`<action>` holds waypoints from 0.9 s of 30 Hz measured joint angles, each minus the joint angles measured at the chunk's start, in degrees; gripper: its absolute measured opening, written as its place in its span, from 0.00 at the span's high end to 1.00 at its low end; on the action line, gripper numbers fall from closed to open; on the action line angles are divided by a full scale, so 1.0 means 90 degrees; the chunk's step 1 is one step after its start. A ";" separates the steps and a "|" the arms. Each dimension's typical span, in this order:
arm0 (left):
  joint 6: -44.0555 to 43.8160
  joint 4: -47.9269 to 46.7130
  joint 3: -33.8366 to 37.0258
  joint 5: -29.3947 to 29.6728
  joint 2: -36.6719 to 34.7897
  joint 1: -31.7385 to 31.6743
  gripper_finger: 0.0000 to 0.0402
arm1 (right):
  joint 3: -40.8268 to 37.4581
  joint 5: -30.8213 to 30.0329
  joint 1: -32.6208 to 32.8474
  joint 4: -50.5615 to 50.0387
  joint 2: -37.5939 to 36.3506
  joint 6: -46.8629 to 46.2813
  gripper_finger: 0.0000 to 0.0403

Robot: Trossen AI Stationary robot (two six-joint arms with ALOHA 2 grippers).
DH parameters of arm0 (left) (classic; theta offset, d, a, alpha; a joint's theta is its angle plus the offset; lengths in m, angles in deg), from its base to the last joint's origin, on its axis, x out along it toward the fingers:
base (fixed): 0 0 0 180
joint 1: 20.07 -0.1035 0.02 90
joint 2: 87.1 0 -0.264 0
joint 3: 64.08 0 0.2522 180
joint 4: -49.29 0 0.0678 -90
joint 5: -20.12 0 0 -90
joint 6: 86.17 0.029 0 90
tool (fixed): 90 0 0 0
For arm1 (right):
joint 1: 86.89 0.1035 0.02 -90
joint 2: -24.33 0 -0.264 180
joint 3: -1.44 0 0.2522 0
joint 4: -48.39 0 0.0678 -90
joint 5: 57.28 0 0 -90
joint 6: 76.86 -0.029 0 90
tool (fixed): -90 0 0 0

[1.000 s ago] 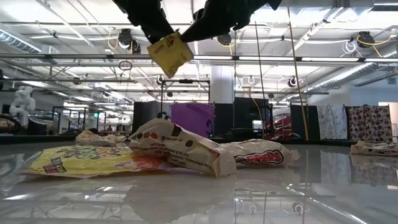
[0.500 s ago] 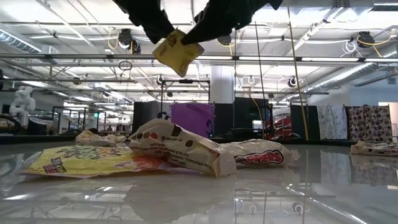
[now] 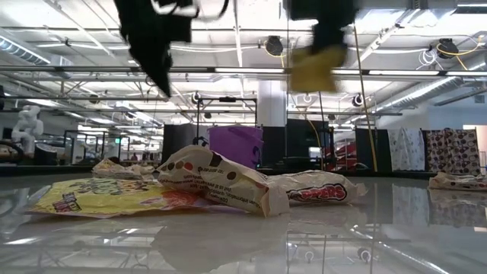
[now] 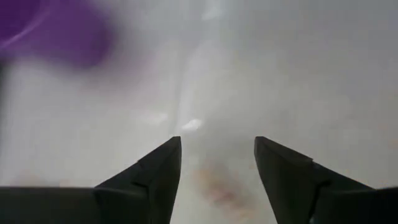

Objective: Sort candy by brand, put in halloween buckets
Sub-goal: Put the yellow candy into the bottom purple bucket

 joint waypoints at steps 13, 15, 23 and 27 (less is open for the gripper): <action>0.0610 -0.1219 0.0197 0.1090 0.0046 -0.2792 0.47 | 0.0000 0.0774 0.2451 -0.2025 -0.0983 -0.3736 1.00; 0.0605 -0.1225 0.0286 0.1092 0.0046 -0.3135 0.47 | 0.0000 0.0648 0.2938 -0.2033 -0.0982 -0.4218 1.00; 0.0435 -0.0942 0.0818 0.1224 0.0046 -0.4165 0.47 | -0.0002 -0.0117 0.4351 -0.2037 -0.0754 -0.5556 1.00; 0.0439 -0.0245 0.1162 0.1372 0.0113 -0.4587 0.47 | -0.0010 -0.0890 0.4671 -0.2121 -0.0706 -0.5799 1.00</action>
